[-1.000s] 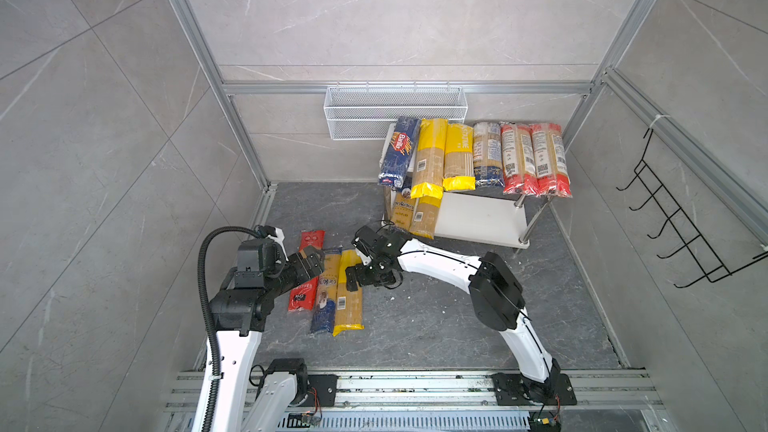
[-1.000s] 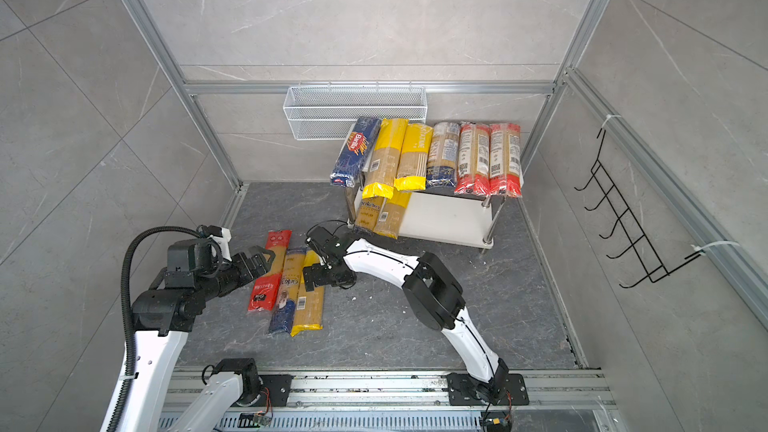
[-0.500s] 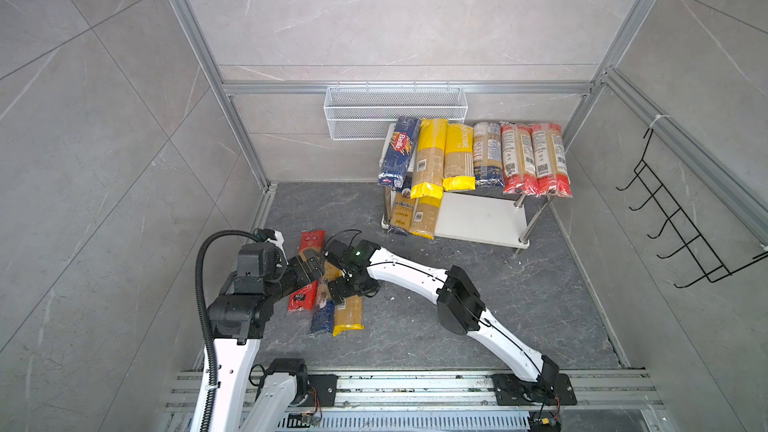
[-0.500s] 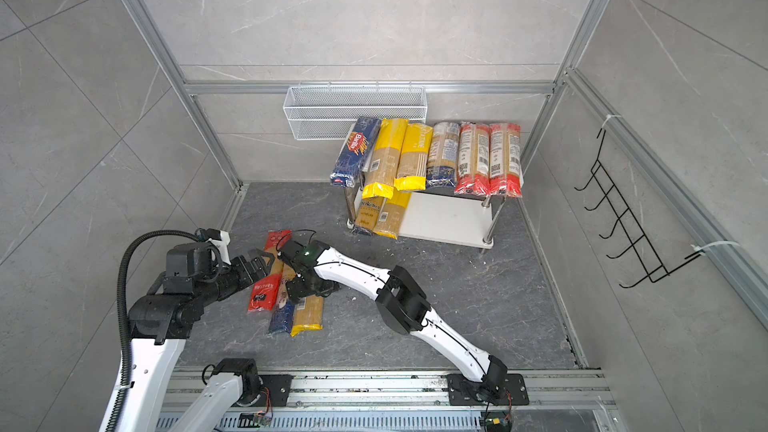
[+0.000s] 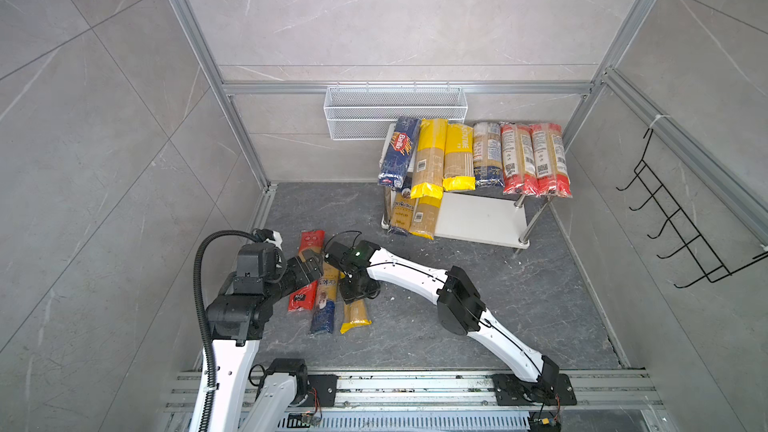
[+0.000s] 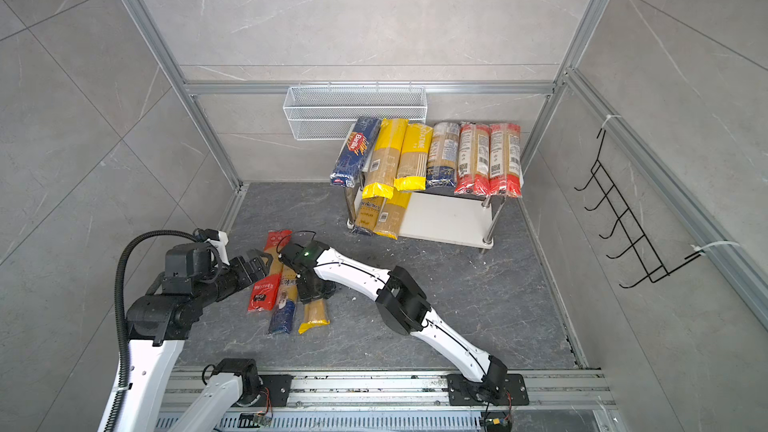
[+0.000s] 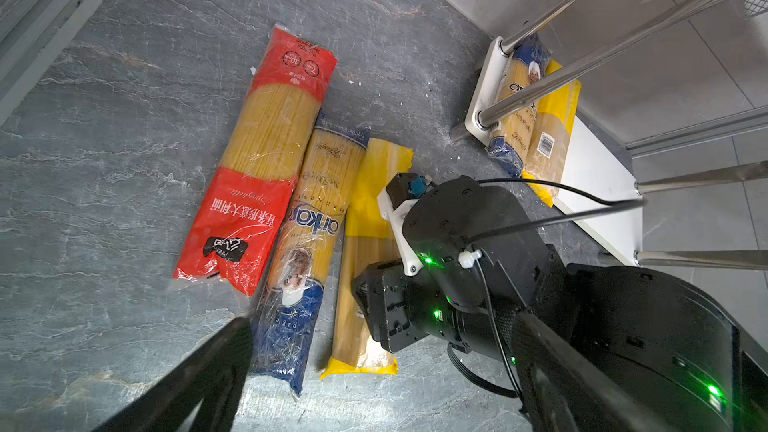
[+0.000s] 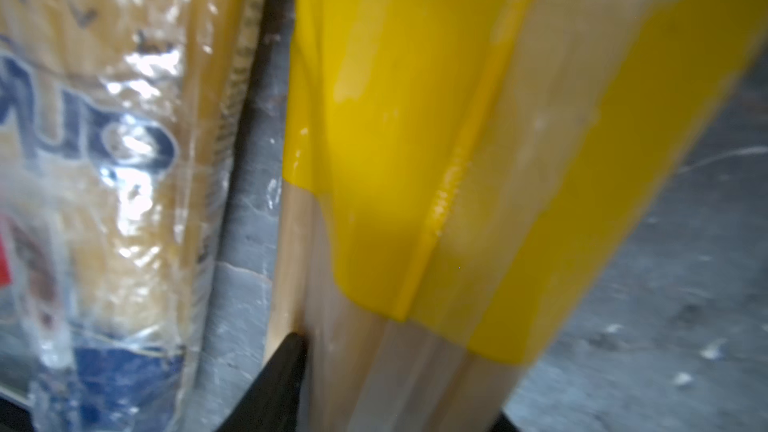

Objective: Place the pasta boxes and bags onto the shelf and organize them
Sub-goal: 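Grasp the yellow pack with the right gripper and lift it upright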

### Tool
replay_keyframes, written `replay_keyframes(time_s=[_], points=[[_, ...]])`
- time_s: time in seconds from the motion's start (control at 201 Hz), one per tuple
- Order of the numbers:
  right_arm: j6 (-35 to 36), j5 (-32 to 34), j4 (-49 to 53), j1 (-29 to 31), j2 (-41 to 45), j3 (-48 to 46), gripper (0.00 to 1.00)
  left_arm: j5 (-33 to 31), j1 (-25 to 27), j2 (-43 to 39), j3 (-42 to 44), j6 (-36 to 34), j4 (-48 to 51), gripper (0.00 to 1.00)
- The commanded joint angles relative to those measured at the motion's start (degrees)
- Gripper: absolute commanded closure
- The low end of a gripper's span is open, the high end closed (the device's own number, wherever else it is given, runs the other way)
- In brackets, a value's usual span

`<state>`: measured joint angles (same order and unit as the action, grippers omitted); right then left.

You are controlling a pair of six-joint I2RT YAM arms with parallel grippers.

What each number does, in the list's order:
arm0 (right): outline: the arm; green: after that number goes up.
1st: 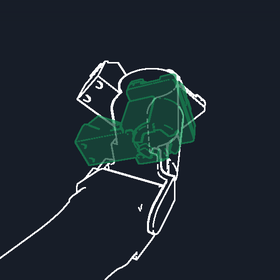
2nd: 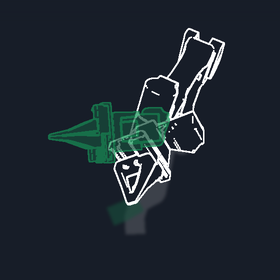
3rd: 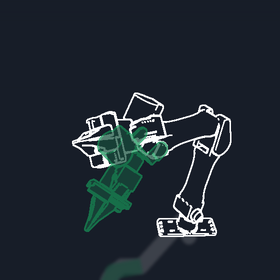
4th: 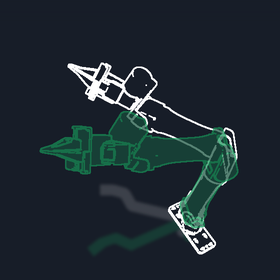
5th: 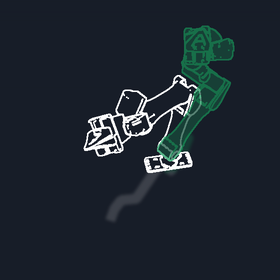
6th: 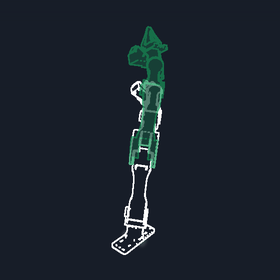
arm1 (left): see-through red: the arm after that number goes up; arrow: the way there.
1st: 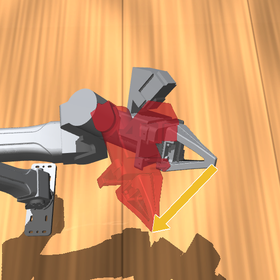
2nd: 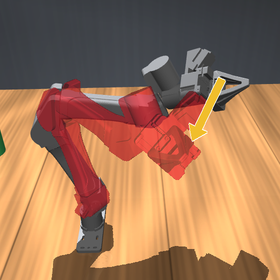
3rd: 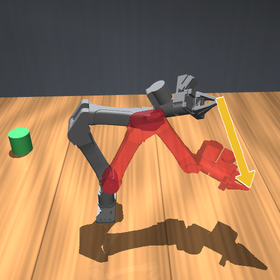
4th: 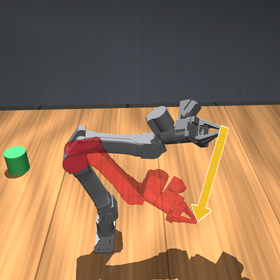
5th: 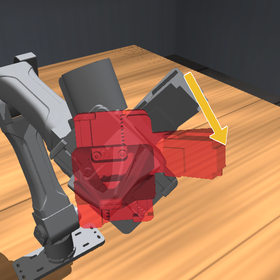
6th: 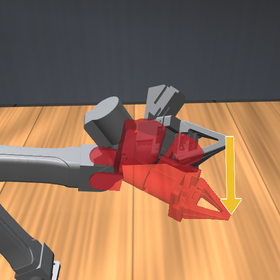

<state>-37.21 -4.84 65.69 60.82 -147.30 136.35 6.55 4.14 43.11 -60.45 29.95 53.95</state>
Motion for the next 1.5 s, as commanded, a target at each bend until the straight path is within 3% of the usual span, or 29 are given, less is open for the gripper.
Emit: replay_keyframes(time_s=[0.0, 0.105, 0.174, 0.523, 0.816, 1.12, 1.493], points=[[1.8, 0.9, 4.7, 0.2, -2.0, -7.2, 0.69, -1.4, 0.2, 0.1, -2.7, -1.5, -0.1, 0.0], [1.7, -1.3, 0.5, -0.4, 1.6, -13.6, 0.82, -1.7, 0.2, 0.8, -3.3, -1.8, 0.1, 0.0], [1.5, -2.7, -2.8, -1.1, 4.6, -18.8, 1.0, -1.7, 0.2, 1.2, -3.7, -2.1, 0.0, 0.0], [0.0, -15.2, -28.0, -4.7, 24.6, -50.2, 1.0, -0.2, 0.3, 4.3, -4.3, -1.6, -2.4, 0.0], [-5.4, -24.5, -48.5, -6.9, 41.2, -73.1, 1.0, 1.7, 0.2, 7.1, -2.5, 0.2, -7.0, 0.0], [-8.6, -25.9, -57.0, -12.5, 56.2, -87.7, 1.0, 3.3, 0.2, 12.1, -1.6, 1.9, -11.5, 0.0], [-4.0, -27.0, -50.7, -23.0, 71.0, -93.4, 1.0, 4.7, 0.4, 20.1, -3.1, 5.1, -16.9, 0.0]])
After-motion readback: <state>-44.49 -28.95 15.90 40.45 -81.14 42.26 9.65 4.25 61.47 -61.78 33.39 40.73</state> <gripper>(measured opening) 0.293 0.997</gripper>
